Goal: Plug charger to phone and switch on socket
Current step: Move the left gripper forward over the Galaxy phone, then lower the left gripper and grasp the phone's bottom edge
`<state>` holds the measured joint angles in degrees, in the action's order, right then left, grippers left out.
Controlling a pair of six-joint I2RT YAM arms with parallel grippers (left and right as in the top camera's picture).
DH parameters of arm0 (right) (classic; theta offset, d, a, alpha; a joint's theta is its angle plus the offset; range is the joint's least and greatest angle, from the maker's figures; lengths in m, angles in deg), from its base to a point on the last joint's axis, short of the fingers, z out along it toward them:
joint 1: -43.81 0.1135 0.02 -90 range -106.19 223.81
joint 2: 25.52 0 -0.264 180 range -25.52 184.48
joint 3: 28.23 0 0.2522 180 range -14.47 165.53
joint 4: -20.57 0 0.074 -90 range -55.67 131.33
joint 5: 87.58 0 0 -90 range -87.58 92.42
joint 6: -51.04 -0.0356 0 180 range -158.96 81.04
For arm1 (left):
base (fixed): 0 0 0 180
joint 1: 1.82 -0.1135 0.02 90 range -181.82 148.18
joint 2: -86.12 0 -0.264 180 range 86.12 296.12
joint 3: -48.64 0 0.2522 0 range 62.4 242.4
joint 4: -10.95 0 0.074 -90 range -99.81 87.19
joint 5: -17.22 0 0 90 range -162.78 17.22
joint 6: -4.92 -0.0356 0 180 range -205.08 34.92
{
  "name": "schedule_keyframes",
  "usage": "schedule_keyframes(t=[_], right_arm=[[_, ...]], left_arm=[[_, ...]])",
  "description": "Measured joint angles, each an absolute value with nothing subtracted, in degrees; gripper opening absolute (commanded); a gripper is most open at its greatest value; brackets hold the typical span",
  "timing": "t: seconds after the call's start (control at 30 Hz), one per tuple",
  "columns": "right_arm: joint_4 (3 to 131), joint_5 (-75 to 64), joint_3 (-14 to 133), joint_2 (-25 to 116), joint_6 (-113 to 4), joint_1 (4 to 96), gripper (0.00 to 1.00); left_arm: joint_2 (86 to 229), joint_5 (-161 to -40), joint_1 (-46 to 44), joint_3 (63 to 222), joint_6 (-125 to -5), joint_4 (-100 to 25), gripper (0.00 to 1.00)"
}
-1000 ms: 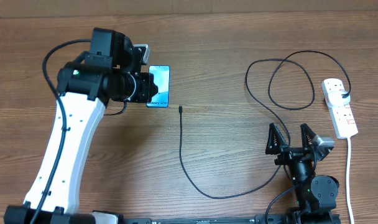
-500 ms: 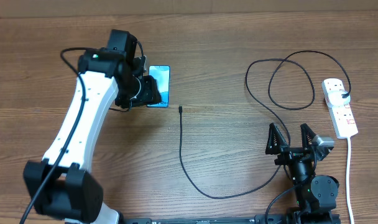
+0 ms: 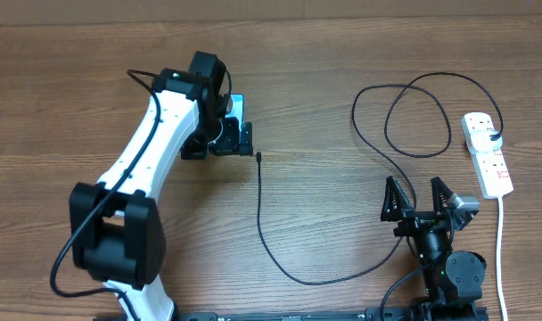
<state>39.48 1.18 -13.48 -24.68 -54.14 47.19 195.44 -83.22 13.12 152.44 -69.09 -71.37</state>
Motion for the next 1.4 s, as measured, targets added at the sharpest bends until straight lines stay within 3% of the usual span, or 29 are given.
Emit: schedule_keyframes(t=[0.63,0.9,0.93,1.03,1.2,1.4], right_arm=[[39.5,1.2,-13.5,-24.7,-54.1,47.2,1.0],[39.5,1.2,-13.5,-24.7,-54.1,47.2,1.0],[39.5,1.2,-13.5,-24.7,-54.1,47.2,1.0],[39.5,1.2,-13.5,-24.7,-54.1,47.2,1.0],[39.5,1.2,-13.5,-24.7,-54.1,47.2,1.0],[39.5,1.2,-13.5,-24.7,-54.1,47.2,1.0]], left_arm=[[201.4,-80.4,13.2,152.5,-69.1,-63.5,1.0],[202.2,-77.6,13.2,152.5,-68.9,-59.5,0.88],[202.2,-76.9,13.2,152.5,-68.8,-59.1,0.84],[202.2,-74.8,13.2,152.5,-67.7,-57.2,0.41],[202.3,-73.4,13.2,152.5,-67.2,-51.2,0.08],[202.3,-73.0,13.2,152.5,-67.0,-44.8,0.04]])
